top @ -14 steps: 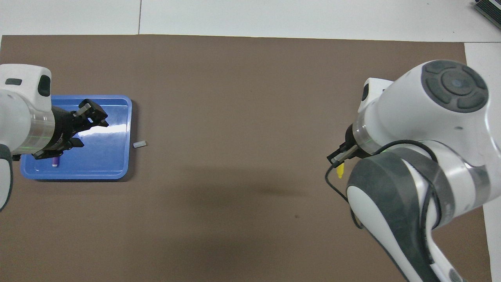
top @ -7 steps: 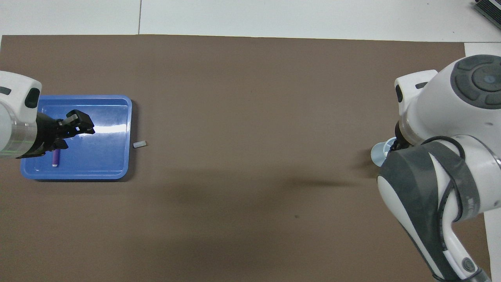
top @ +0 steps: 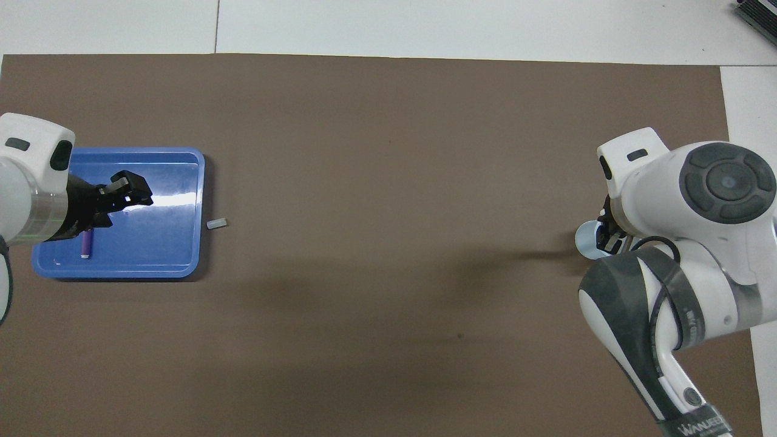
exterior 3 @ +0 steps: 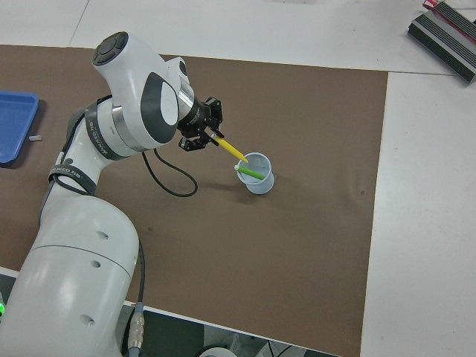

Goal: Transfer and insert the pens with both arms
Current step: 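Lower the yellow pen into the cup while the left gripper reaches the purple pen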

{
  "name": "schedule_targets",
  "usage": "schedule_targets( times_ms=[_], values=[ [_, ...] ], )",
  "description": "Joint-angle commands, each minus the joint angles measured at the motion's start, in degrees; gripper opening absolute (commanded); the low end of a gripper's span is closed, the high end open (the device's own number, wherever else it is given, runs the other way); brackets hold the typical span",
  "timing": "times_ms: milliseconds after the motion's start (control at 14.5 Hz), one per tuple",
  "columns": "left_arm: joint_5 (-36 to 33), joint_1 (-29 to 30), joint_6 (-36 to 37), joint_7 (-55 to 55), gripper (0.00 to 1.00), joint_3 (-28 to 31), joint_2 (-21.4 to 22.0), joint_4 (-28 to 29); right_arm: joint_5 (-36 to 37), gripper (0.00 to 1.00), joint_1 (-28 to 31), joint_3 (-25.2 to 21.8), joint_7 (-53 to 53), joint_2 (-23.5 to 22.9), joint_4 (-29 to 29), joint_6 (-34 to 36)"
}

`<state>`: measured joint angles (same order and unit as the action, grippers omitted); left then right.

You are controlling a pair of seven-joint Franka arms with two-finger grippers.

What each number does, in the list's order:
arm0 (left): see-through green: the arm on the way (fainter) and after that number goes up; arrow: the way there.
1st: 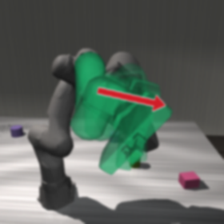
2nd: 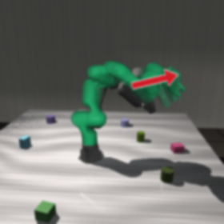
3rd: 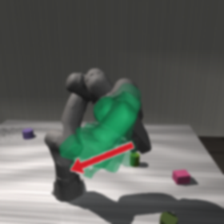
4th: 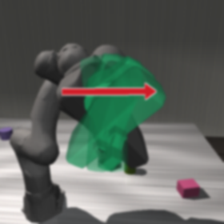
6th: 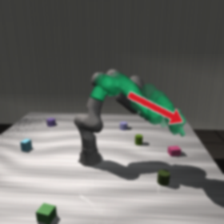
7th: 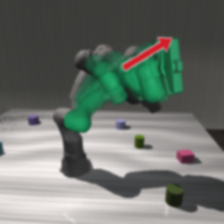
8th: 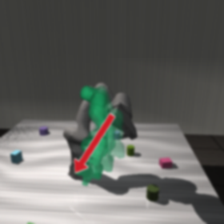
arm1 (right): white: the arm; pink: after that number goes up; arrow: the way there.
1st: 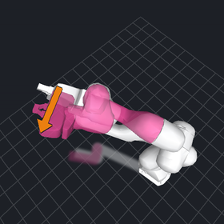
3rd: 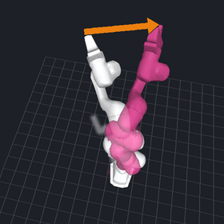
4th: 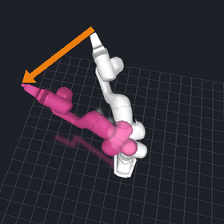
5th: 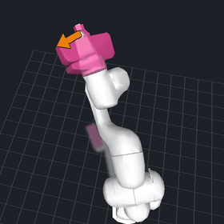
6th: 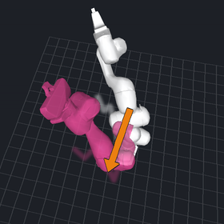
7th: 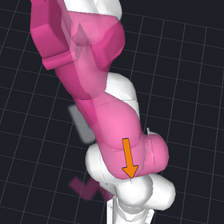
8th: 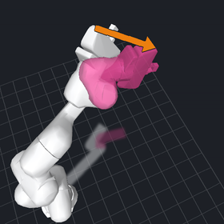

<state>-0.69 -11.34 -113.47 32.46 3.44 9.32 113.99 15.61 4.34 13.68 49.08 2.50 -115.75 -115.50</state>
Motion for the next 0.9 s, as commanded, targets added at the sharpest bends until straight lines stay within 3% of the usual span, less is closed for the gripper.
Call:
schedule_targets(
  times_ms=[0,828],
  values=[
    [-0.1,0.0,-3.1,-0.9,0.71,-0.3,1.7,3.3,1.3,0.00,2.9,0.6,4.3,2.5,-4.7,-5.0],
    [-0.1,-0.1,-4.0,-1.0,0.71,-0.3,1.4,3.8,0.4,0.00,4.3,0.7,1.6,2.5,-8.1,-6.3]
  ],
)
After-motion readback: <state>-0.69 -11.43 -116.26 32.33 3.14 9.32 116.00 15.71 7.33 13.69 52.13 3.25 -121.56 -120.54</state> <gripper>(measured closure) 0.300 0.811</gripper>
